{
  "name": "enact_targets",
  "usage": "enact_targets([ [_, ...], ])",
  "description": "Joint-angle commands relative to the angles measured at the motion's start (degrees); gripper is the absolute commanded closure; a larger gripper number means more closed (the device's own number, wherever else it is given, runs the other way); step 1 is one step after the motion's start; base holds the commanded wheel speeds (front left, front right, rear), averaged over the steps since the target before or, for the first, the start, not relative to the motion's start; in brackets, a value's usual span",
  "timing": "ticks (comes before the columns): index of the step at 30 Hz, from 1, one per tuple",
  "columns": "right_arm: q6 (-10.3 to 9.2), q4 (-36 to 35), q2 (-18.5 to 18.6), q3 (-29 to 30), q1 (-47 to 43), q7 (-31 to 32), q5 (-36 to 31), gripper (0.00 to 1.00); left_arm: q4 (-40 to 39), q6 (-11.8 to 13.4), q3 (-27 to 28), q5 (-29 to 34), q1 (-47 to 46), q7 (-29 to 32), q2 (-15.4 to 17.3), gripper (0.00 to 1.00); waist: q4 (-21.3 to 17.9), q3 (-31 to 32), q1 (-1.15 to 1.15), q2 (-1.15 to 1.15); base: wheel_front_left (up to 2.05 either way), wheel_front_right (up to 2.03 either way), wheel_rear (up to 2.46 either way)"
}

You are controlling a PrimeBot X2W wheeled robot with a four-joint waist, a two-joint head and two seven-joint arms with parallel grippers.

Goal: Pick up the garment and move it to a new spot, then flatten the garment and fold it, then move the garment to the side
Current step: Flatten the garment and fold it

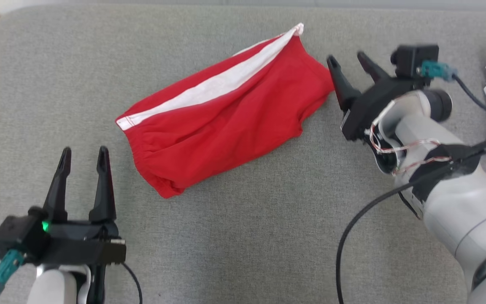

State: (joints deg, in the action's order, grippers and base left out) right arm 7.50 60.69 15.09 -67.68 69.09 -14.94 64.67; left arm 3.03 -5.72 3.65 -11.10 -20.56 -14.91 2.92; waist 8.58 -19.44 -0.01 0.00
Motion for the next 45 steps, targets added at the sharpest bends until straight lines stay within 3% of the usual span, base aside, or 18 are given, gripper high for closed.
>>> enact_targets([
  [1,-0.01,0.5,0.3,-0.3,-1.3,-0.3,0.7,0.00,-0.8,0.6,0.3,-0.2,1.5,-0.2,0.0,0.00,0.4,0.9,0.01,0.00,0.00,0.00,0.00],
  [14,-0.02,3.1,0.6,-1.4,-4.3,1.4,3.7,0.00,-5.2,3.6,-1.2,-2.1,5.8,-0.2,0.0,0.00,2.6,0.8,0.01,0.00,0.00,0.00,0.00],
  [29,-0.01,5.6,-0.6,-2.0,-4.3,4.8,6.2,0.01,-5.7,4.8,-3.0,-2.6,5.5,-0.2,0.0,0.00,4.6,-0.8,0.01,0.00,0.00,0.00,0.00],
  [31,-0.01,5.1,-0.7,-2.2,-4.3,5.0,6.4,0.92,-5.5,5.0,-3.2,-2.8,5.4,-0.2,0.0,0.00,4.8,-0.9,0.01,0.00,0.00,0.00,0.00],
  [32,-0.01,4.9,-0.6,-2.3,-4.3,5.0,6.5,1.00,-5.4,5.0,-3.3,-2.9,5.3,-0.2,0.0,0.00,4.8,-0.9,0.01,0.00,0.00,0.00,0.00],
  [45,-0.01,0.1,0.8,-3.0,-6.8,1.3,7.4,1.00,-4.2,5.3,-2.8,-2.7,6.7,-0.2,0.0,0.00,3.3,1.7,0.01,0.00,0.00,0.00,0.00],
])
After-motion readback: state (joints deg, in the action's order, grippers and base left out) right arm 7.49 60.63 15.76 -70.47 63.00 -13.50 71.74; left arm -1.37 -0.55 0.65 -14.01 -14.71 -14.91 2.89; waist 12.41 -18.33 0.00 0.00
